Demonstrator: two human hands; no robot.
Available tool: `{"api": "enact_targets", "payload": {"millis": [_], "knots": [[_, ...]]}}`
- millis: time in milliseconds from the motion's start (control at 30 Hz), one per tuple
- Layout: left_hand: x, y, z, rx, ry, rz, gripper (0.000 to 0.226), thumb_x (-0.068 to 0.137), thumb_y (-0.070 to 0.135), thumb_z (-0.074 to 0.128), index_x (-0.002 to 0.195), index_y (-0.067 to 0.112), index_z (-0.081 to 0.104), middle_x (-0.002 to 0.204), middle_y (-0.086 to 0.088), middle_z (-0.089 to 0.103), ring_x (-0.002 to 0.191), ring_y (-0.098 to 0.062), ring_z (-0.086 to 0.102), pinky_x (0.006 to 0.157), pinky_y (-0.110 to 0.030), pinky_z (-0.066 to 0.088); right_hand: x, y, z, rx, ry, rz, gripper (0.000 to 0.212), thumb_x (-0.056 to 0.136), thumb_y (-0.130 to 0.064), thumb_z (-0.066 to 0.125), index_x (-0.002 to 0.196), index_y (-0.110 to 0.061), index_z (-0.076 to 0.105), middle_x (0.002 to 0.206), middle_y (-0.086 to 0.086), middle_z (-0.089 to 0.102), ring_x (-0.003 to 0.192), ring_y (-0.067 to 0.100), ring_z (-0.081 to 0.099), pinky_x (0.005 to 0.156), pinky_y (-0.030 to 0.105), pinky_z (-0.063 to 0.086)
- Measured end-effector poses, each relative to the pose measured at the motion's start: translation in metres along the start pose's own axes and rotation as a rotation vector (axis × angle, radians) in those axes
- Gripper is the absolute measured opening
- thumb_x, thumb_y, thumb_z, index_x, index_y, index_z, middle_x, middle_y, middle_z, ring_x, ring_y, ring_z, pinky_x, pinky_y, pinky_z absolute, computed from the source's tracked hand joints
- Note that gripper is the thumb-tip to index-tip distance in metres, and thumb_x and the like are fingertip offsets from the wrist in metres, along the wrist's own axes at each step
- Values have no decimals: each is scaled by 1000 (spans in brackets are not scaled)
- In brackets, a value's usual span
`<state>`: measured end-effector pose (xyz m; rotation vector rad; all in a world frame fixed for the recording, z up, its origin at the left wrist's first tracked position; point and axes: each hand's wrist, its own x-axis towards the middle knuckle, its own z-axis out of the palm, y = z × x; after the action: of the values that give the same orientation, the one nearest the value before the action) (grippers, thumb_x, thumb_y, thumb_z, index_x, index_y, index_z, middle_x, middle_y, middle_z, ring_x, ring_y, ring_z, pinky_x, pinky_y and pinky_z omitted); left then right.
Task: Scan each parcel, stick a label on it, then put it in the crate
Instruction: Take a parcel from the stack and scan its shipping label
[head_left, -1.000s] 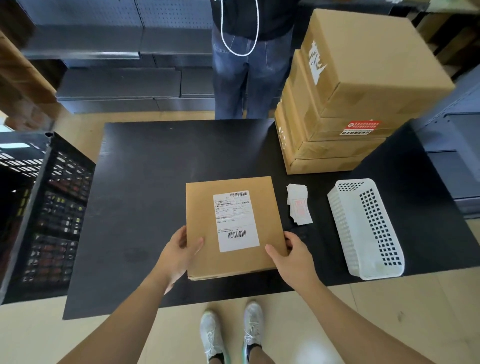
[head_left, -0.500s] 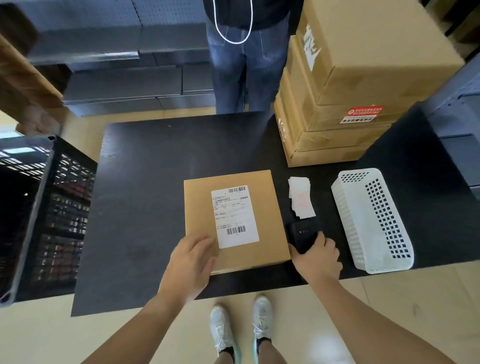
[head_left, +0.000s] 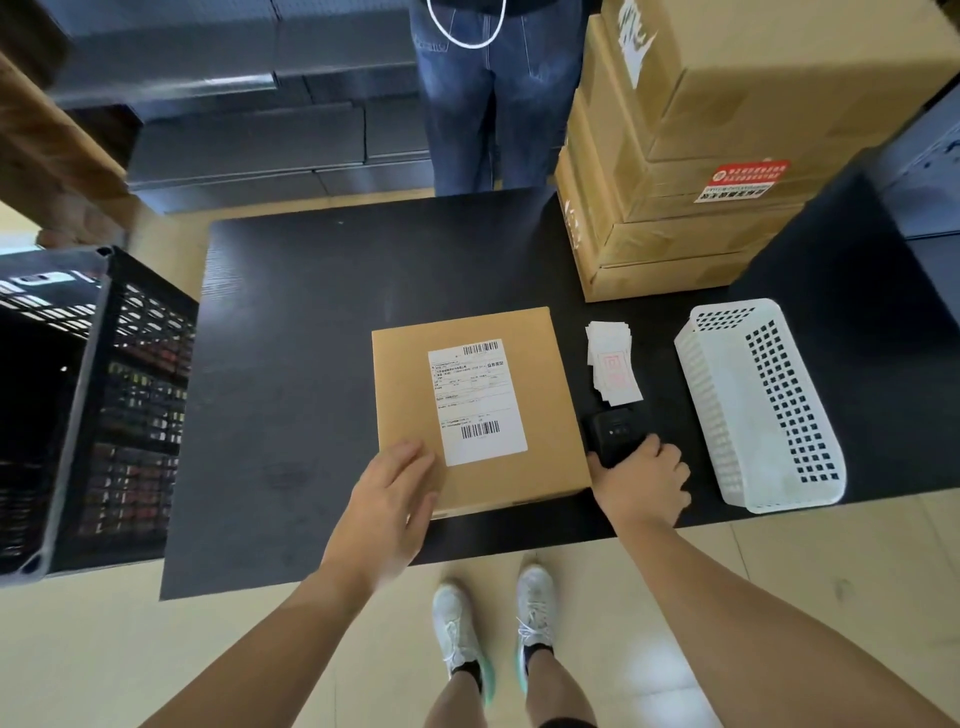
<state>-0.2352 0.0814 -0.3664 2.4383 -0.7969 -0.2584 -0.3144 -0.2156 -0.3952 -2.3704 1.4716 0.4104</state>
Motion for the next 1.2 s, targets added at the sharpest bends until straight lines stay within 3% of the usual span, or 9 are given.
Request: {"api": "enact_targets", "payload": {"millis": [100, 233, 333, 500, 633, 767, 900, 1133, 1200], "knots": [[-2, 0, -1, -3, 2, 5, 47, 96, 35, 48, 129, 5, 65, 139, -7, 55, 128, -22, 47, 116, -16, 22, 0, 2, -2, 11, 0, -8, 90, 81, -61, 70, 145, -6, 39, 141, 17, 44, 130, 38, 43, 97, 53, 45], [-6, -4, 1, 20, -8, 27, 49, 98, 36, 47, 133, 6, 63, 142, -8, 54, 132, -25, 49, 115, -33, 36, 6, 7, -7, 6, 21, -79, 80, 74, -63, 75, 125, -5, 55, 121, 15, 55, 115, 35, 53, 86, 47, 52], [-7, -3, 1, 36, -1, 35, 52, 101, 41, 42, 133, 5, 62, 142, -9, 55, 134, -27, 49, 113, -40, 40, 7, 12, -10, 50, 30, -96, 83, 70, -61, 78, 127, -6, 55, 121, 14, 54, 114, 35, 54, 84, 45, 52], [-6, -2, 2, 66, -14, 62, 55, 103, 42, 37, 132, 3, 63, 138, -10, 57, 131, -29, 50, 111, -42, 42, 3, 16, -13, 117, 34, -124, 91, 71, -57, 81, 139, -6, 50, 130, 14, 51, 121, 35, 51, 88, 46, 50], [-3, -2, -1, 86, -38, 70, 47, 99, 34, 48, 133, 3, 62, 138, -9, 57, 130, -29, 51, 110, -44, 44, -4, 20, -26, 164, 23, -147, 90, 69, -57, 79, 138, -7, 51, 128, 13, 53, 121, 35, 51, 92, 47, 52], [-2, -1, -4, 123, -31, 83, 43, 92, 18, 69, 131, 2, 63, 135, -10, 58, 125, -28, 53, 107, -43, 47, -13, 22, -47, 196, 45, -190, 77, 61, -65, 71, 118, -14, 62, 108, 4, 56, 105, 29, 57, 86, 46, 56], [0, 1, -7, 140, -63, 69, 46, 87, 13, 76, 129, 1, 63, 133, -11, 59, 123, -31, 57, 103, -46, 50, -22, 17, -77, 199, 29, -242, 62, 57, -70, 61, 95, -22, 63, 92, -2, 54, 85, 20, 56, 72, 37, 54], [4, 8, -16, 130, -151, -3, 46, 96, 20, 63, 139, 6, 56, 143, -8, 51, 134, -29, 47, 114, -37, 38, -41, -9, -125, 65, -47, -352, 55, 66, -65, 66, 95, -21, 54, 100, -4, 51, 85, 14, 55, 70, 31, 49], [4, 11, -19, 124, -153, -10, 45, 96, 18, 64, 139, 6, 56, 144, -9, 52, 133, -31, 48, 113, -36, 36, -46, -16, -134, 51, -60, -378, 53, 65, -66, 66, 95, -23, 59, 98, -4, 51, 83, 13, 56, 65, 29, 47]]}}
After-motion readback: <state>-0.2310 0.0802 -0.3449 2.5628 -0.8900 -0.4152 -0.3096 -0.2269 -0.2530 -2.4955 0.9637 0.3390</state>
